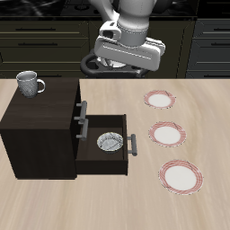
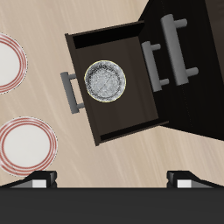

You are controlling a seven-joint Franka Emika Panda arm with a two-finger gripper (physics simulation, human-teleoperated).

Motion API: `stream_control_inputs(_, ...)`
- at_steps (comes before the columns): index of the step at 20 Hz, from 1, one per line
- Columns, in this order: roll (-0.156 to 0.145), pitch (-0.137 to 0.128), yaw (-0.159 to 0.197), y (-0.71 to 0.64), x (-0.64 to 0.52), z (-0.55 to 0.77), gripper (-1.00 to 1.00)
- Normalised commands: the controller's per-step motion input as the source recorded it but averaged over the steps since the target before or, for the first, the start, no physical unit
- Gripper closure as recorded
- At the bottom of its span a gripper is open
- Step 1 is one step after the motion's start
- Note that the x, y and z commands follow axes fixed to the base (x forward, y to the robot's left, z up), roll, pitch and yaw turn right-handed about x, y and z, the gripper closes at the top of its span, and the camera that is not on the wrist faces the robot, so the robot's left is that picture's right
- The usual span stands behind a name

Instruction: Place the bowl on the farthest plate relative to the robot

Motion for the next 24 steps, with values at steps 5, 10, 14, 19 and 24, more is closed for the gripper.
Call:
stream_control_inputs(5, -0.029, -0.039, -0.091, 0.05, 0.13, 0.04, -1.0)
stream_control_inputs(10, -0.035, -0.034, -0.15, -0.07, 0.17, 0.1, -1.0)
stream_control_inputs(14, -0.017, -0.028, -0.084, -0.04, 0.21, -0.06, -1.0)
stream_control_inputs(19, -0.008, 0.003, -0.104, -0.08, 0.2, -0.11, -1.0)
stream_control_inputs(24, 0.007, -0.016, -0.105, -0.05, 0.12, -0.12, -1.0)
